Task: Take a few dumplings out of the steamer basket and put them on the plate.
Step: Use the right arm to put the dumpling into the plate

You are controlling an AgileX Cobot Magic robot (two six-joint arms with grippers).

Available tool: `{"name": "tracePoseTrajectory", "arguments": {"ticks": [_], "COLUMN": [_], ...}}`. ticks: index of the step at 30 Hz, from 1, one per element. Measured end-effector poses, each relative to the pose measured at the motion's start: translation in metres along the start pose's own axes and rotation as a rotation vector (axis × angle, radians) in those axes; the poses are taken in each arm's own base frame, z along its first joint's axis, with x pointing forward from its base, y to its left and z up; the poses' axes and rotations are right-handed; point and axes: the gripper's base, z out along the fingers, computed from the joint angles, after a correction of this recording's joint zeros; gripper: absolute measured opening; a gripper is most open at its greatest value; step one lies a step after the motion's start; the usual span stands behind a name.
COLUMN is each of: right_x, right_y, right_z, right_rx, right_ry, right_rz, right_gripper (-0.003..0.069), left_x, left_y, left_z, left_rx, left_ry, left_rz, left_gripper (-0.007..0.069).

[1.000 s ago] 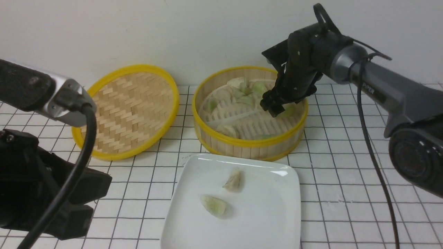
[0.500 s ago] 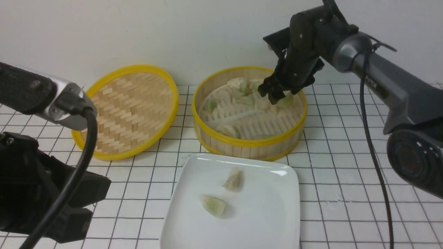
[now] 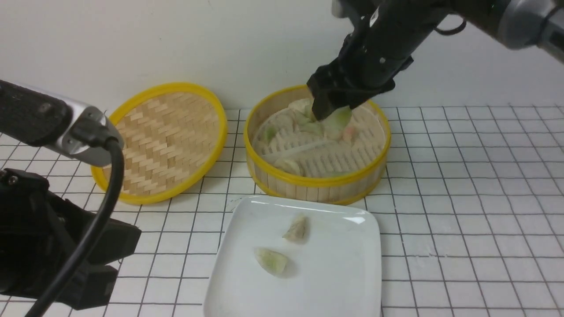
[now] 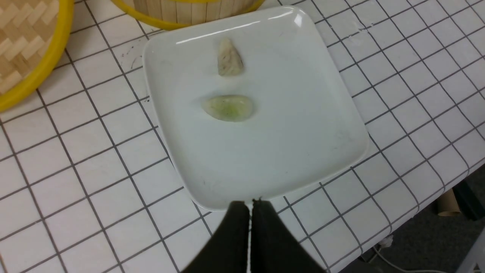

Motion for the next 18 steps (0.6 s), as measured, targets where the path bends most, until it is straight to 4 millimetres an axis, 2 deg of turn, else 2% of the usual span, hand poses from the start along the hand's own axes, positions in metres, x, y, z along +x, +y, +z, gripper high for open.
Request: {"name": "tracePoseTrajectory", "arguments": {"ticks": [1, 2, 4, 6, 9, 11, 16, 17, 18], "right_x": [0.018, 0.023, 0.046, 0.065, 0.078, 0.081, 0.081, 0.081, 0.079], "right_y": [0.015, 0.022, 0.033, 0.039, 0.039, 0.038, 0.038, 0.038, 0.039], "right_z": [0.01, 0.015, 0.039, 0.069, 0.101, 0.113, 0.118, 0.117, 0.113], "right_rx": [-0.018, -0.024, -0.026, -0.012, 0.003, 0.005, 0.001, 0.001, 0.007], "right_ry": [0.074, 0.096, 0.203, 0.28, 0.306, 0.314, 0.312, 0.311, 0.318], "right_rz": [-0.022, -0.031, -0.044, -0.061, -0.048, -0.022, 0.009, 0.011, 0.016], "right_gripper": [0.0426, 0.0426, 0.0426, 0.0426, 0.0426, 0.0426, 0.0449, 0.0469, 0.0519], "left_x": [0.0, 0.0, 0.0, 0.0, 0.0, 0.0, 0.0, 0.0, 0.0], "left_y": [0.0, 0.0, 0.0, 0.0, 0.0, 0.0, 0.0, 0.0, 0.0], "left_z": [0.0, 0.0, 0.0, 0.0, 0.0, 0.0, 0.0, 0.0, 0.0], "left_rx": [0.0, 0.0, 0.0, 0.0, 0.0, 0.0, 0.0, 0.001, 0.002], "left_ry": [0.0, 0.0, 0.0, 0.0, 0.0, 0.0, 0.001, 0.001, 0.001], "left_rz": [0.0, 0.0, 0.0, 0.0, 0.0, 0.0, 0.0, 0.0, -0.001], "left_gripper": [-0.0006, -0.0006, -0.0006, -0.0006, -0.0006, -0.0006, -0.0006, -0.0006, -0.0006]}}
